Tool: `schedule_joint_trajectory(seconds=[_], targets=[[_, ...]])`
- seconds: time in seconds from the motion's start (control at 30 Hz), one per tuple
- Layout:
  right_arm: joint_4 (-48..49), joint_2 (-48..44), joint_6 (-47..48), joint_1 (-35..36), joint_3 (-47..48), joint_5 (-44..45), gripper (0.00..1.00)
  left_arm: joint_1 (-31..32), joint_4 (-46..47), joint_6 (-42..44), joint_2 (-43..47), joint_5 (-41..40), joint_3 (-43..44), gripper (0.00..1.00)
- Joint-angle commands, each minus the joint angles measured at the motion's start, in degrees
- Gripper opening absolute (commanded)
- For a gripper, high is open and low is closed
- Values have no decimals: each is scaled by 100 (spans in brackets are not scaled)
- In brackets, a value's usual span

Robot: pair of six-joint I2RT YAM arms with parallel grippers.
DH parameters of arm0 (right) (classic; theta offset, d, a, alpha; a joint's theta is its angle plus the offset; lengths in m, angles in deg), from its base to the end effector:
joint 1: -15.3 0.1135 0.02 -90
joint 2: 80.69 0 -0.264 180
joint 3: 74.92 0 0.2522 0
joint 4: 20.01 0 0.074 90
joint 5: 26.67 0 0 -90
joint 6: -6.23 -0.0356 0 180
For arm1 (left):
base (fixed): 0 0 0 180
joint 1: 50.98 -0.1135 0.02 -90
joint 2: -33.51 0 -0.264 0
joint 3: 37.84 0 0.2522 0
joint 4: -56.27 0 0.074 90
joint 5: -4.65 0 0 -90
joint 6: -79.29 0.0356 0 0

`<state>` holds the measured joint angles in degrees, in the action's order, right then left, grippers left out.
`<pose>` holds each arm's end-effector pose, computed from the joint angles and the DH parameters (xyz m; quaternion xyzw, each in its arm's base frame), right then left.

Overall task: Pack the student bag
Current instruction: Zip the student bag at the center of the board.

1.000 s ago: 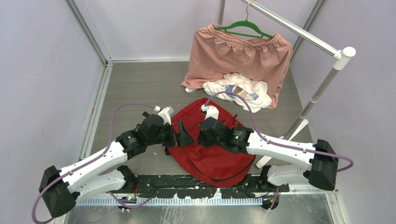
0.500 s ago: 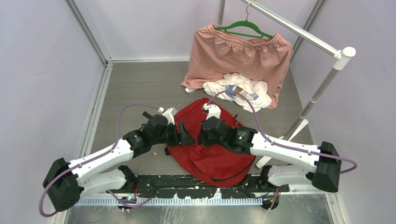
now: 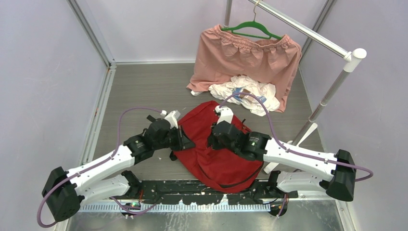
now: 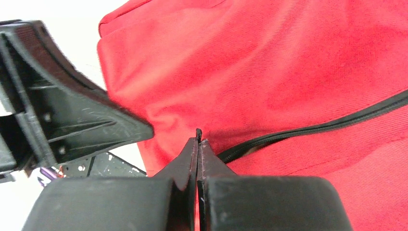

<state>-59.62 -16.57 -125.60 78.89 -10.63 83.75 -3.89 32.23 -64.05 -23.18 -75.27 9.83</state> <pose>0.1178 0.2093 0.2836 -0.0936 0.8882 0.2373 0.3821 0.1422 -0.1621 0.2351 -0.0059 0.8766 -0.4143 0.2445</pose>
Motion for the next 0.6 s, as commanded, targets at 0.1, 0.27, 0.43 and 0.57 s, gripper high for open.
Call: schedule_joint_trajectory(seconds=[0.1,0.27,0.43,0.57], targets=[[-111,-127,69,-119,-50,760,1,11,-396,447,640,-264,210,0],[-166,-93,76,-397,-75,811,1,11,-951,699,864,-495,395,0],[-176,-149,99,-807,-53,725,1,11,-1225,815,899,-553,391,0],[-233,-205,164,-1132,-102,689,1,11,-1485,896,997,-652,417,0]])
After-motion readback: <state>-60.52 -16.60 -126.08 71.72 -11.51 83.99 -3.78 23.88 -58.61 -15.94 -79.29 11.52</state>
